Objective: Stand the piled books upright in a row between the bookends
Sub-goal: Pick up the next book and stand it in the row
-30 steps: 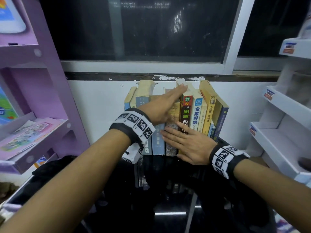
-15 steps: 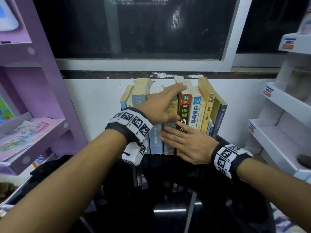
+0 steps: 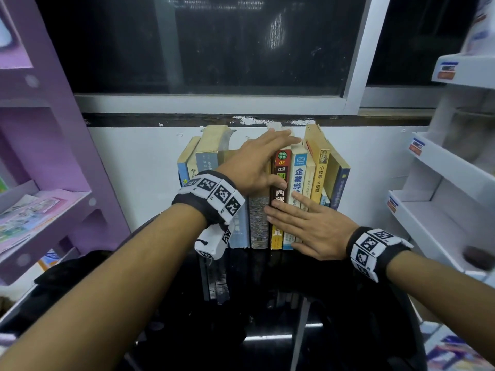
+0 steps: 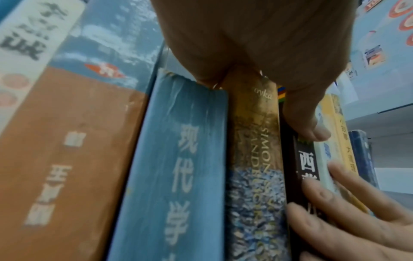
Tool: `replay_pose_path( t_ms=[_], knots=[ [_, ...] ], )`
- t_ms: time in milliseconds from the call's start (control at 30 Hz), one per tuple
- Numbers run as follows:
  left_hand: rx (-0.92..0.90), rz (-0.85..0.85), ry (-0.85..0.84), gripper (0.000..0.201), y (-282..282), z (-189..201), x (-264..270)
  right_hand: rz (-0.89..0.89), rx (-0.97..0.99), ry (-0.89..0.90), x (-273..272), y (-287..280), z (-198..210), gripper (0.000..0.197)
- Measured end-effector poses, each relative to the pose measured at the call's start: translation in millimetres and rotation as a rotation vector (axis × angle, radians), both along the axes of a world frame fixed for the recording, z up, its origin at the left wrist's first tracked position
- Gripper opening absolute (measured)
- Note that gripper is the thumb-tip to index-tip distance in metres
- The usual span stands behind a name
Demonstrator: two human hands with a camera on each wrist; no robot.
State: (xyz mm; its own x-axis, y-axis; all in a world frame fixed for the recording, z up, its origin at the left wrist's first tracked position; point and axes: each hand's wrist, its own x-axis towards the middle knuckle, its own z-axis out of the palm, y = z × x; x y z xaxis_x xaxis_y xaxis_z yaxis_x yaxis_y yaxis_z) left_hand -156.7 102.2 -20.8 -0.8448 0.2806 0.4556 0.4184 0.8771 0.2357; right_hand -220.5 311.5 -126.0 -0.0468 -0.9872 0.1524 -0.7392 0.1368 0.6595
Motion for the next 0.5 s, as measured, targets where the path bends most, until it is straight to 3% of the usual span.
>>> replay_pose_path(
  t_ms=[500],
  knots=[
    [-0.026,0.004,0.027,0.082,0.8,1.8,2.0,0.014,-0.004,-0.008,-3.5,-0.3,-1.4,0.074]
  ],
)
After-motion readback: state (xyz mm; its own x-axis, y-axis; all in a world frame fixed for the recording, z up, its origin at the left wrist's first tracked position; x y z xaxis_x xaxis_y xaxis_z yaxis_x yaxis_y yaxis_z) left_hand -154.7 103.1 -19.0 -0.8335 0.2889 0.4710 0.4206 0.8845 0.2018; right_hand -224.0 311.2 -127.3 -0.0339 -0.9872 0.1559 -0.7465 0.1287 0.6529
